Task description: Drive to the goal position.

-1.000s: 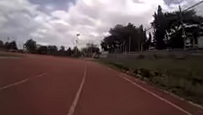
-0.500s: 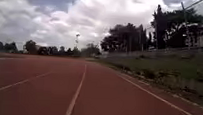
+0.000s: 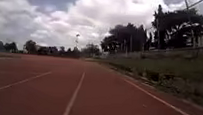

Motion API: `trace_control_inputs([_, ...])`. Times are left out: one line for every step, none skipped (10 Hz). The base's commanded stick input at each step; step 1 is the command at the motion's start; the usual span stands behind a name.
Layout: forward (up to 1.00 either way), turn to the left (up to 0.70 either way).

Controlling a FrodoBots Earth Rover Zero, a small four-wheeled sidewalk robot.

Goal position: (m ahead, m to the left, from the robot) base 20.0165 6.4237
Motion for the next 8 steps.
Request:
trace_control_inputs([0.60, 0.00])
trace_control_inputs([0.60, 0.00])
trace_control_inputs([0.60, 0.00])
trace_control_inputs([0.60, 0.00])
trace_control_inputs([0.60, 0.00])
trace_control_inputs([0.60, 0.00])
trace_control_inputs([0.60, 0.00])
trace_control_inputs([0.60, 0.00])
